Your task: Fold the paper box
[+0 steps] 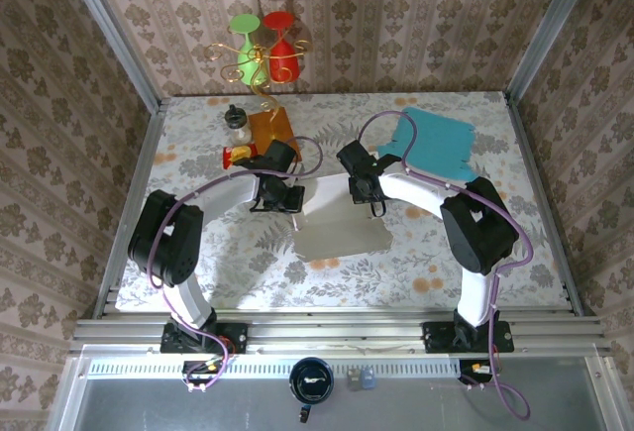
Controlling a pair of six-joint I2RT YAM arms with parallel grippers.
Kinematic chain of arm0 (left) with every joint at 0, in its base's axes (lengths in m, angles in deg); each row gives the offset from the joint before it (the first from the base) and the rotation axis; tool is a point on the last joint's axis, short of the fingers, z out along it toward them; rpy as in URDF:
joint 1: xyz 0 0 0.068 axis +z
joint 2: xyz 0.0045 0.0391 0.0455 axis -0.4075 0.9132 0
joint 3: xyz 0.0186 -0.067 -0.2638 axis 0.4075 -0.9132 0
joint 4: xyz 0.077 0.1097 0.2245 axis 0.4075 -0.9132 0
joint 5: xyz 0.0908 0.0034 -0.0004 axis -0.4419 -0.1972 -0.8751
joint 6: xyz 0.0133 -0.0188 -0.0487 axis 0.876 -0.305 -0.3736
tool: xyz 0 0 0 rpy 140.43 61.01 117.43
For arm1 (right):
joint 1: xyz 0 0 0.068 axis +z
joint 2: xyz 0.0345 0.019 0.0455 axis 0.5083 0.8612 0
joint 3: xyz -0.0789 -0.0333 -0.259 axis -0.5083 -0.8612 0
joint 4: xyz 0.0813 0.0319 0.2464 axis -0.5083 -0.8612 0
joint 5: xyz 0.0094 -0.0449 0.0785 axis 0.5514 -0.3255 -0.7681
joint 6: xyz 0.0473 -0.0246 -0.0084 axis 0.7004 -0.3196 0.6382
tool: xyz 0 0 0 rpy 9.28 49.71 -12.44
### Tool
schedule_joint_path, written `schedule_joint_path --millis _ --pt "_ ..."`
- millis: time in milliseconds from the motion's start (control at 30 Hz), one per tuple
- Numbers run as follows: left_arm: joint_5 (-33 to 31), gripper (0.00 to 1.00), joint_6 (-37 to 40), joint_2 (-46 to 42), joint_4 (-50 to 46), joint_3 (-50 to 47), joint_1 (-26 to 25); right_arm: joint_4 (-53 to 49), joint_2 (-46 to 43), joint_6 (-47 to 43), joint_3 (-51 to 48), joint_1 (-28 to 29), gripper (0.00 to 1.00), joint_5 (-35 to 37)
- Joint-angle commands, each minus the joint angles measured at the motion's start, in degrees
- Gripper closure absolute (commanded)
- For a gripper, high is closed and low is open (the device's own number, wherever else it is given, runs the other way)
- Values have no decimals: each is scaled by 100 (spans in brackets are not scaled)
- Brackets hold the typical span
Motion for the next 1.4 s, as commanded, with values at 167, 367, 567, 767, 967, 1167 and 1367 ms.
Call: schedule_joint_path --millis 167,367,567,767,967,1167,1367 --pt "-182 100 165 82 -205 196 -27 -279 171 67 69 -91 78 47" --pt "-212 100 155 89 -248 261 -27 -709 299 205 268 -49 87 563" --pt "-207 100 64 81 -216 289 -27 -1786 565 957 644 158 100 1637" --pt "-155 100 -29 98 -135 263 -27 -2528 801 1565 985 439 100 2111" --pt "-171 100 -107 85 -18 169 8 -2070 552 1350 903 480 100 1735" --pt "-215 94 -236 16 169 -56 65 -2146 420 1388 913 484 100 1827" --pt "-443 83 -216 -75 178 -123 56 -2309 521 1499 974 521 100 1826"
